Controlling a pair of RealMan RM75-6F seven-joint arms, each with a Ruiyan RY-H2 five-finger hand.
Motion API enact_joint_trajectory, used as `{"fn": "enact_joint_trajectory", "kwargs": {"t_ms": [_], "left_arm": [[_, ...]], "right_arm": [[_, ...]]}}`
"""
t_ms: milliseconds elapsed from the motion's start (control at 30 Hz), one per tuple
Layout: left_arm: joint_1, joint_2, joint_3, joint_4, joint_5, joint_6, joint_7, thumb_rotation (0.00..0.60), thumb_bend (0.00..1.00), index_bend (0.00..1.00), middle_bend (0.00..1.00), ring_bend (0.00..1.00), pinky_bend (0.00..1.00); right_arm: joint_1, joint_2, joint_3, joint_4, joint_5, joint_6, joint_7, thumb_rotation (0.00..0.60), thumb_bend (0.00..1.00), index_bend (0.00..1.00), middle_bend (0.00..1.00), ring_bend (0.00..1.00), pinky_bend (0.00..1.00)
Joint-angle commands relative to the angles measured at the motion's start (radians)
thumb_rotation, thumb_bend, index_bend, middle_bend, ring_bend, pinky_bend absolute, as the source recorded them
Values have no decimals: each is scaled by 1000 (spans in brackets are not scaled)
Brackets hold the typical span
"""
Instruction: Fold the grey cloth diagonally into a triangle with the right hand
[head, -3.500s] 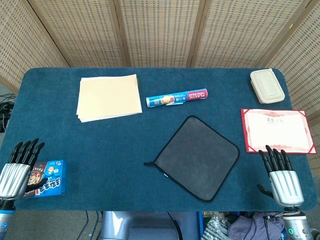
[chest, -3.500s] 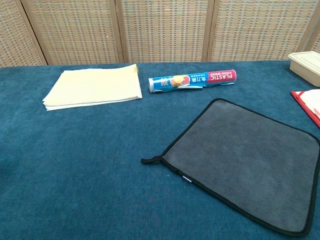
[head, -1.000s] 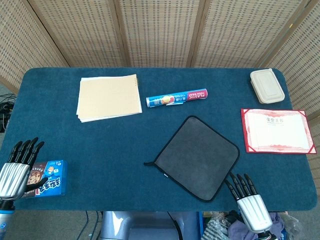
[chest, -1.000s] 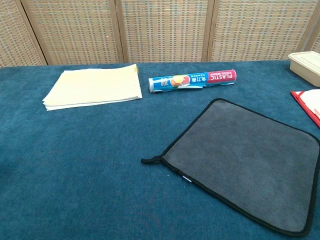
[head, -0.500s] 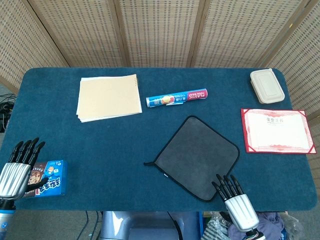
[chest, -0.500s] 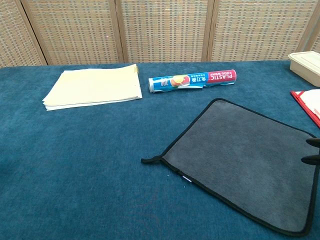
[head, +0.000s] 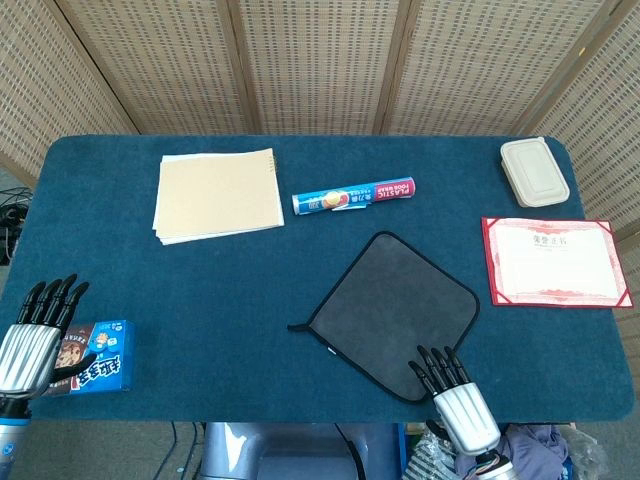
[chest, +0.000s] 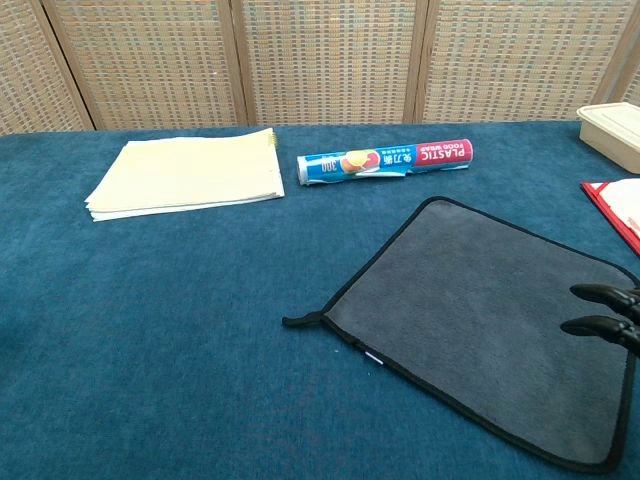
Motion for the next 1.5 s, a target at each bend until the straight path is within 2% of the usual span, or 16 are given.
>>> {"fn": "enact_joint_trajectory", "kwargs": {"t_ms": [33,533,1100,1500], "left_arm": [[0,0,0,1,-1,0,0,600,120,0,0,0,0],[0,-1,-1,0,0,3,-2,600,119,0,0,0,0],[-4,-8,-2,9,-4,-4,1,600,119,0,0,0,0],[-3,-9,-1,7,-3,-2,5,600,119,0,0,0,0]], "right_arm": [[2,-6,2,-6,2,1,0,600,70,127,0,0,0],[25,-62,4,-2,19,-50,-14,600,71,193,0,0,0],[58,-112,56,63,105,-94,11,600,71,194,0,0,0],[66,-122,56,88,133,-97,25,600,71,194,0,0,0]]}}
